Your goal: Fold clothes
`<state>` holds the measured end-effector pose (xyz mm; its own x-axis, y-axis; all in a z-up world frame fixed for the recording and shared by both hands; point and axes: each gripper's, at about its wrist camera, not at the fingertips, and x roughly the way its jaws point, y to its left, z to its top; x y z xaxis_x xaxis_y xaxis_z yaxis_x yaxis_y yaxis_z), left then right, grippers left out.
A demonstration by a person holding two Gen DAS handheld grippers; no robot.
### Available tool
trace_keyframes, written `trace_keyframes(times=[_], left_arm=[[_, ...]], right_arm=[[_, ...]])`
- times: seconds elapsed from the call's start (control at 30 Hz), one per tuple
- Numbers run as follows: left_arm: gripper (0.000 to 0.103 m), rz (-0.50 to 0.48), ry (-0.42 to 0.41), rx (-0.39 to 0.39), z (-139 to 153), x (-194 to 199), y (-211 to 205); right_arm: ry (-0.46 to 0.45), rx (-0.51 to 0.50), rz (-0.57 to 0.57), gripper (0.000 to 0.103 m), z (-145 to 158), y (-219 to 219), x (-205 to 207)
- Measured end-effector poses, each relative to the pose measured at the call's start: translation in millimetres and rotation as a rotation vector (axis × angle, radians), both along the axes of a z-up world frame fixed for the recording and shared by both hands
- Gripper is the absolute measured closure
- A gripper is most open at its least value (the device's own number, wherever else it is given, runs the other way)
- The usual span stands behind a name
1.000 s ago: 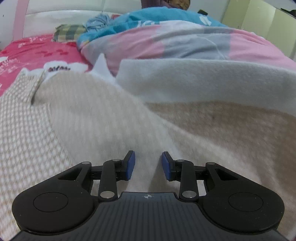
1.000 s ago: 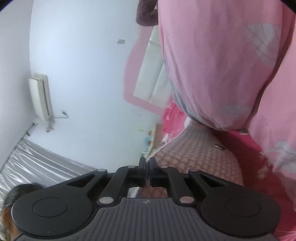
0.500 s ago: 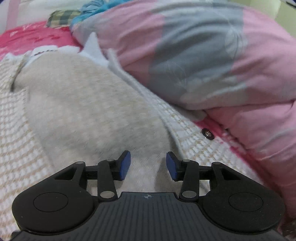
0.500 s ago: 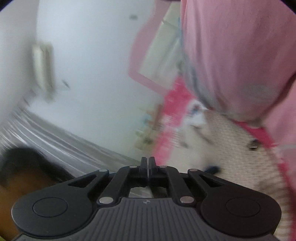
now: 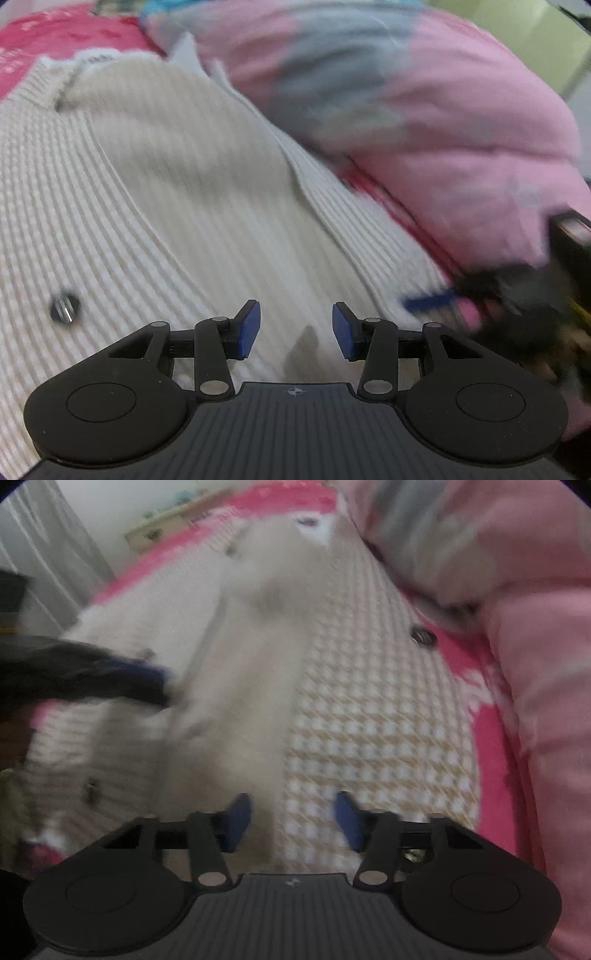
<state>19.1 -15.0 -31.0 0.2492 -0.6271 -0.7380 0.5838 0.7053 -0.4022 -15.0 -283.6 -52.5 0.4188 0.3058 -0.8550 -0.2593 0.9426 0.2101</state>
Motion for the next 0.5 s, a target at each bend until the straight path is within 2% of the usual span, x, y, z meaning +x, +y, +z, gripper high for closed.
trace_keyframes(times=[0.1, 0.2, 0.27, 0.33, 0.43, 0.5], left_arm=[[0.06, -0.085, 0.025, 0.017, -6, -27, -2], [0.06, -0.145, 0.006, 0.062, -14, -50, -8], [0.06, -0.176, -0.017, 0.099, -20, -64, -11], [0.06, -0.165, -0.033, 0.13, -28, -73, -10], [0.06, -0.153, -0.049, 0.127, -34, -79, -5], [0.061, -0.13, -0.026, 0.107, -34, -76, -1]], right_arm=[[0.029, 0.146, -0.104, 0.096, 8, -28, 4], [0.047, 0.305, -0.191, 0.096, 15, -55, 5], [0.049, 0.449, -0.229, 0.097, 21, -71, 2], [0.055, 0.6, -0.258, 0.096, 26, -85, 2], [0.078, 0.734, -0.208, 0.096, 31, -81, 11], [0.091, 0.802, -0.161, 0.096, 36, -73, 16]])
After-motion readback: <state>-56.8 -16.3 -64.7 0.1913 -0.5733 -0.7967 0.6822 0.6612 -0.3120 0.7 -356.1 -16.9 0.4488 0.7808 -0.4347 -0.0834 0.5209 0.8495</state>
